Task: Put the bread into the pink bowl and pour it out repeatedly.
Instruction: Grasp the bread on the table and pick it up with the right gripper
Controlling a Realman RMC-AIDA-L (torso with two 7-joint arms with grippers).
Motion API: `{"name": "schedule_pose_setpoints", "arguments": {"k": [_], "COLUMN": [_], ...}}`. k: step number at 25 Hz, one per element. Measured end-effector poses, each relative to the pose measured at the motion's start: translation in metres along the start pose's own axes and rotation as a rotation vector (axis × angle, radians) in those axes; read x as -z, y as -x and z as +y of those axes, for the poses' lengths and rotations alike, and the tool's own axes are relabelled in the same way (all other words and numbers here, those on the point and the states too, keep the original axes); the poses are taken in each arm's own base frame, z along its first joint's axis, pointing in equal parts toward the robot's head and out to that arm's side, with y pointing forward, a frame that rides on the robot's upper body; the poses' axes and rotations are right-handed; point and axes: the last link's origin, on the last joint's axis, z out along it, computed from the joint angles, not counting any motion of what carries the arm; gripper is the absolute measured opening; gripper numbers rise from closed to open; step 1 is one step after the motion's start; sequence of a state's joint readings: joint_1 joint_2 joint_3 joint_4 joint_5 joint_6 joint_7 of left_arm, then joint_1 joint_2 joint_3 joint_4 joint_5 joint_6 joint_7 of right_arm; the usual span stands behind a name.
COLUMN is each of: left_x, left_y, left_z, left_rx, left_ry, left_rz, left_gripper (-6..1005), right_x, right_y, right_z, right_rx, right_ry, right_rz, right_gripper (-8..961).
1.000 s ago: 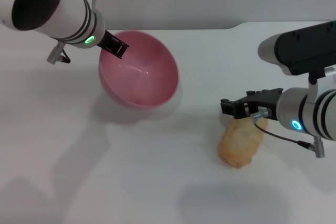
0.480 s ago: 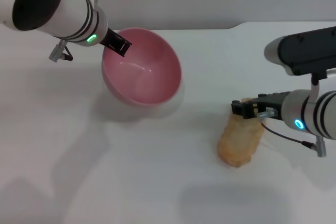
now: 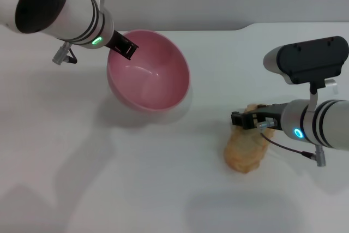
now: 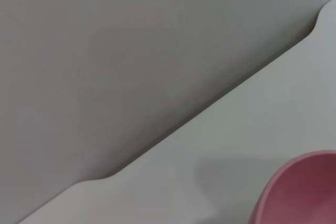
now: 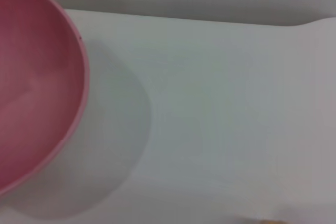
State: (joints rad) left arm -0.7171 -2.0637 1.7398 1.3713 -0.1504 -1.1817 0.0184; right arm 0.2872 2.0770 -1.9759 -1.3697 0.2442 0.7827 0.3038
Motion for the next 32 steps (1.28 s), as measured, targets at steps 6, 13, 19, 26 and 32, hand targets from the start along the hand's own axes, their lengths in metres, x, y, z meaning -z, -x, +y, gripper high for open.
{"name": "schedule_pose_setpoints", "arguments": {"k": [6, 13, 19, 26, 32], "left_x": [0.000, 0.000, 0.000, -0.001, -0.007], "left_y": [-0.001, -0.001, -0.002, -0.001, 0.005], "left_z": [0.000, 0.000, 0.001, 0.000, 0.000], "left_rx": [-0.002, -0.014, -0.014, -0.010, 0.000], "left_ry": [0.000, 0.000, 0.001, 0.001, 0.007], "left_rz": [0.003, 0.006, 0.012, 0.015, -0.007], "left_gripper": [50, 50, 50, 50, 50], "right_x": [-0.005, -0.005, 0.006, 0.024, 0.058], "right_y": [-0.004, -0.005, 0.006, 0.023, 0.047], "right_z": [-0.003, 0.000, 0.005, 0.011, 0.017], "right_rx": [0.000, 0.057, 0.094, 0.130, 0.179], "right_ry": [-0.014, -0.013, -0.008, -0.018, -0.049], "right_rz": [0.033, 0.040, -0.016, -0.090, -0.196], "right_gripper": [639, 519, 454, 379, 333]}}
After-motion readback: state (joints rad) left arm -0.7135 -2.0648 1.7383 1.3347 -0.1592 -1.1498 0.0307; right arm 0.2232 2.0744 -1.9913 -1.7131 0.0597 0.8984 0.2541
